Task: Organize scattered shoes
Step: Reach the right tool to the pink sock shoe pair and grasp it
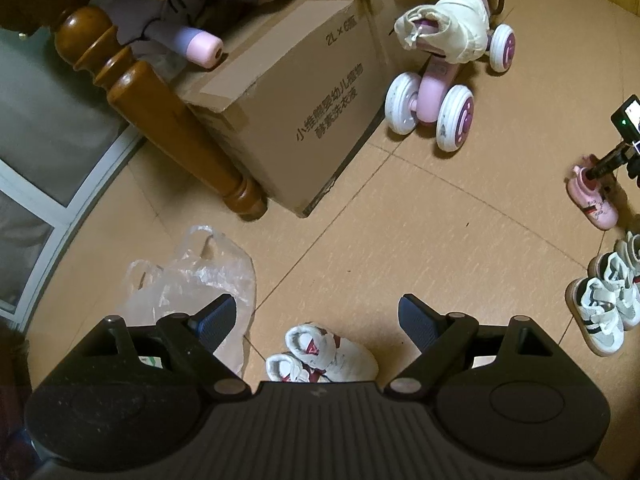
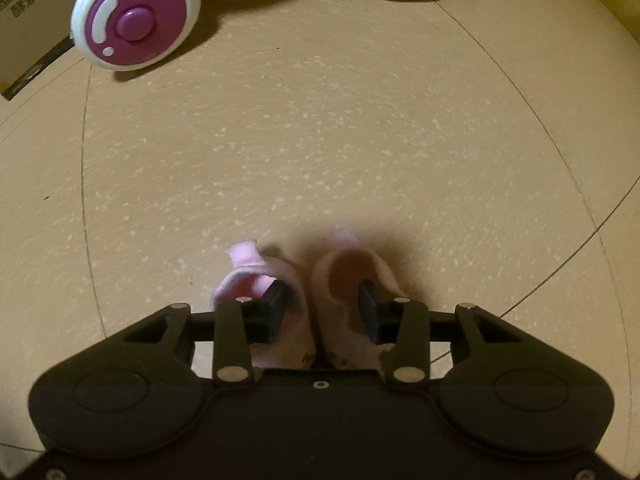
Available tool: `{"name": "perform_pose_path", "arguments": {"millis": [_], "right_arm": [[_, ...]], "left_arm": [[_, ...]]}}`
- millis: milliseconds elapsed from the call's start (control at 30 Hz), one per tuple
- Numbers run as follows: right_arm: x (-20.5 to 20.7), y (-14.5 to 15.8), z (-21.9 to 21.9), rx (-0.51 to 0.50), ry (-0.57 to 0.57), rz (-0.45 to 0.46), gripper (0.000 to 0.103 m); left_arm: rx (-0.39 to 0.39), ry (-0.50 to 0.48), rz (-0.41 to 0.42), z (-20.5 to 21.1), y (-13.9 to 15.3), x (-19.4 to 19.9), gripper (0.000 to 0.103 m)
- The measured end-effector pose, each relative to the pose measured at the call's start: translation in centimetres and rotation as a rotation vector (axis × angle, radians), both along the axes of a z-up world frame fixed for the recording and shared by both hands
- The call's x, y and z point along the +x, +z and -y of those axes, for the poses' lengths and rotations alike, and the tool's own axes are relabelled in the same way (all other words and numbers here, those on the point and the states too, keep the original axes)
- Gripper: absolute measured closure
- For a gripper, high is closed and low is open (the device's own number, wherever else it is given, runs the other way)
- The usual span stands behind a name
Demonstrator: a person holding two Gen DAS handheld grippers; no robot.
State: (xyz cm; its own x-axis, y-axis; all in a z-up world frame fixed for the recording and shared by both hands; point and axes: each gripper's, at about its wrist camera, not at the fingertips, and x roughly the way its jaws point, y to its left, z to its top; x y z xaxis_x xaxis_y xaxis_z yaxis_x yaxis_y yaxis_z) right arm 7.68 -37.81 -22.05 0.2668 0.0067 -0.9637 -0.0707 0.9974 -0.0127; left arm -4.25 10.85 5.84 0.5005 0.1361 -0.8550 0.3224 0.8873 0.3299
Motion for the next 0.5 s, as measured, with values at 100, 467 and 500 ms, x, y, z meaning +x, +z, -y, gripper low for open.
{"name": "perform_pose_path", "arguments": {"millis": [100, 467, 500], "right_arm": [[0.2, 0.1, 0.4, 0.008, 0.017, 0.006, 0.062], [0.4, -1.6, 0.7, 0.015, 0.104, -0.097, 0.085], [0.4, -1.5, 0.7, 0.021, 0.096, -0.098, 0.091]], "left_arm": [[0.004, -0.002, -0.009, 0.0, -0.3, 0.0, 0.014], [-0.001, -0.022, -0.012, 0.8, -0.4, 0.3, 0.014], [0.0, -0.023, -0.014, 0.8, -0.5, 0.3, 0.014]]}}
